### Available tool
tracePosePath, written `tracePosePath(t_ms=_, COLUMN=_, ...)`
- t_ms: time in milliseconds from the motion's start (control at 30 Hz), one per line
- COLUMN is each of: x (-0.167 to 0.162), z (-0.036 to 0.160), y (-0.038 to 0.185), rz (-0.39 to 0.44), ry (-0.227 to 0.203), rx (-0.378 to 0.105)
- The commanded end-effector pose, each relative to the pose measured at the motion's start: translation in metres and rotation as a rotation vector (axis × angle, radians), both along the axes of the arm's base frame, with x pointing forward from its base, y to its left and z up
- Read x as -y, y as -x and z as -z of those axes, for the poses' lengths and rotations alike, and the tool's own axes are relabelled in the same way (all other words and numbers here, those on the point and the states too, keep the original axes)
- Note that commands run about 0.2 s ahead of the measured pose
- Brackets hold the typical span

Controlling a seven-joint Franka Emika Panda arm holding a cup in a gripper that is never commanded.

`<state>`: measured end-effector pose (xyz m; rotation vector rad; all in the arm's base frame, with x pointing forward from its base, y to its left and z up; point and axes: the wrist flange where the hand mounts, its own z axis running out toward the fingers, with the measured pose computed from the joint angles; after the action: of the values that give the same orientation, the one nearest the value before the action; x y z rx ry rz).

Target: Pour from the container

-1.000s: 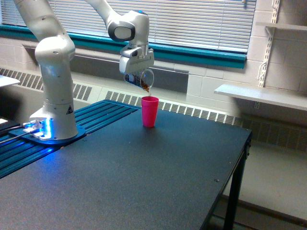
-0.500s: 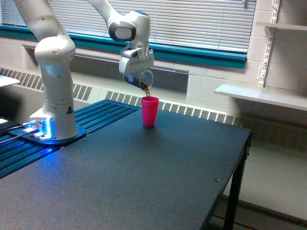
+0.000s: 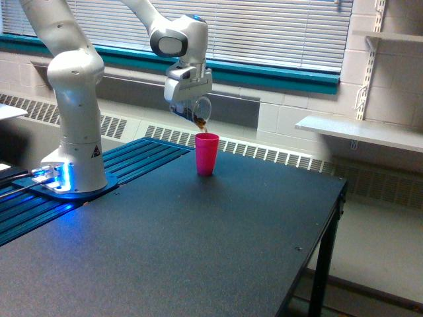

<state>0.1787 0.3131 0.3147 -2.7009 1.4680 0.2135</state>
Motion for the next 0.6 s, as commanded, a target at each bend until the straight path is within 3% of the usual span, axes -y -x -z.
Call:
tracePosePath(t_ms=33, x=-0.0014, z=-0.0007, y=-0.0009, rz=-0.016, ry=-0.006, rx=-0.017)
tracePosePath(t_ms=600, x=0.0065, z=0.0018, y=-0.0065, rz=-0.016, ry=0.0, rx=-0.04)
